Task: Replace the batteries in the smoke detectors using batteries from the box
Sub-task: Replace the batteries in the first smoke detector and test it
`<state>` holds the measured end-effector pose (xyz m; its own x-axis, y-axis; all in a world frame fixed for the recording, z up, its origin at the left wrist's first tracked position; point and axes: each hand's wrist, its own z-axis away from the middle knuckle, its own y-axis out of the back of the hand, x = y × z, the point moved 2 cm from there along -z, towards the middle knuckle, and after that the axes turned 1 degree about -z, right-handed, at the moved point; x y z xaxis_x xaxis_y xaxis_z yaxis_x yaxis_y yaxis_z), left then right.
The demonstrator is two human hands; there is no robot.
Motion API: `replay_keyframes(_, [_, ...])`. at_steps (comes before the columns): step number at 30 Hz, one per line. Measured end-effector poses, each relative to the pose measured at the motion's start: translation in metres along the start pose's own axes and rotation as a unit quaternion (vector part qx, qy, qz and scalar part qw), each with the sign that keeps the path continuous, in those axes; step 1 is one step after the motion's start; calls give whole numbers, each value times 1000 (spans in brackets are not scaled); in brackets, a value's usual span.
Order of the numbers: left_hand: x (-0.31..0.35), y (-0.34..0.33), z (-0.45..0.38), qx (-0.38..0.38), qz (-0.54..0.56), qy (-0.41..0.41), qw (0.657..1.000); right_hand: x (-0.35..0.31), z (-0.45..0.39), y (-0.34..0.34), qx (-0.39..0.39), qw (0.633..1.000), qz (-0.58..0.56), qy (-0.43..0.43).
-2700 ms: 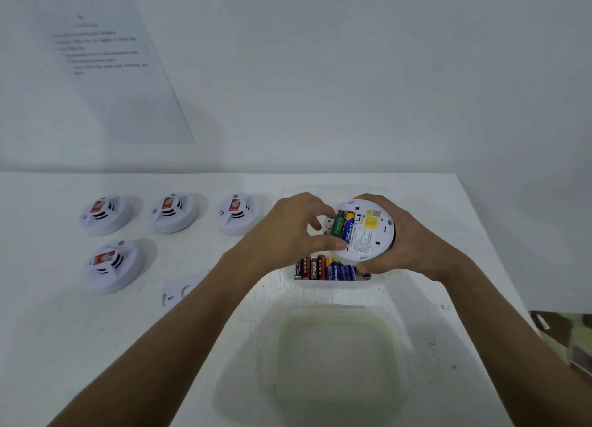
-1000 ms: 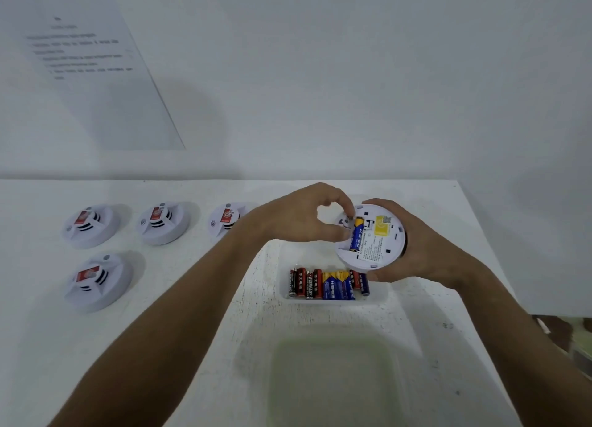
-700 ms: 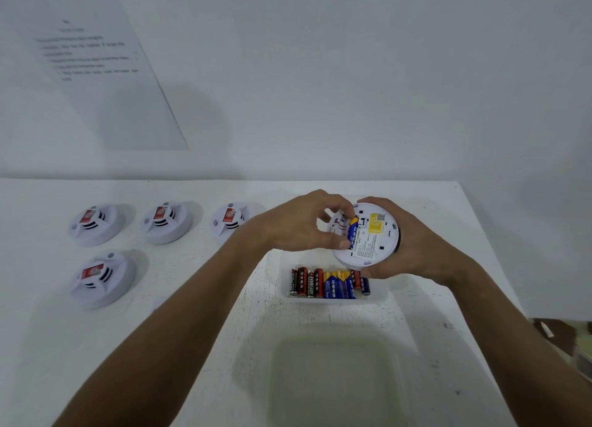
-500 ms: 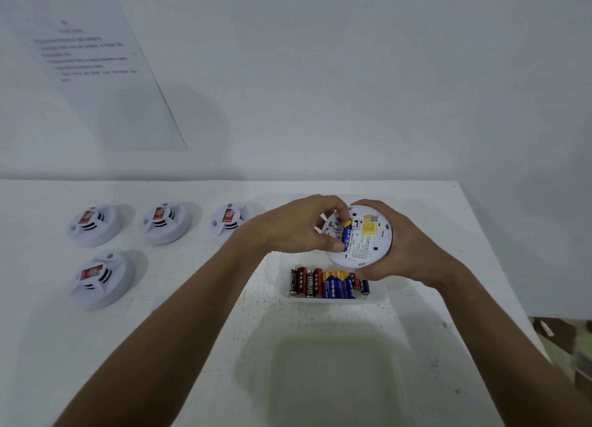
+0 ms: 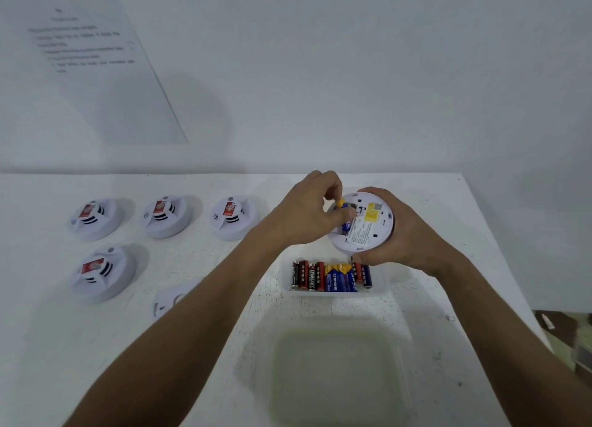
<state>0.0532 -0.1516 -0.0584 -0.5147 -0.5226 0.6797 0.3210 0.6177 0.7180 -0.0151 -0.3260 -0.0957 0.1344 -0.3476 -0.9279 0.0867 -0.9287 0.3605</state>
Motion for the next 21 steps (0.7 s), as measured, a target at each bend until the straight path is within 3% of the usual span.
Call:
replay_keyframes(4, [1,-1,-5,-14,97,65,993,-2,-2,1,6,1000,-4,1])
replay_keyframes(8, [-10,14,-11,74,174,131,973,3,6,4,24,1000,3,-8])
replay_keyframes(10, [-25,20,-14,98,150,152,972,6,11,9,29,999,6,-12])
replay_keyframes(15, [-53,14,-21,68,-7,168,983,6,19,15,27,999,3,-26])
replay_keyframes(21, [-68,6,-36,-54,-140,226,963,5,24,14,7,999,1,-33])
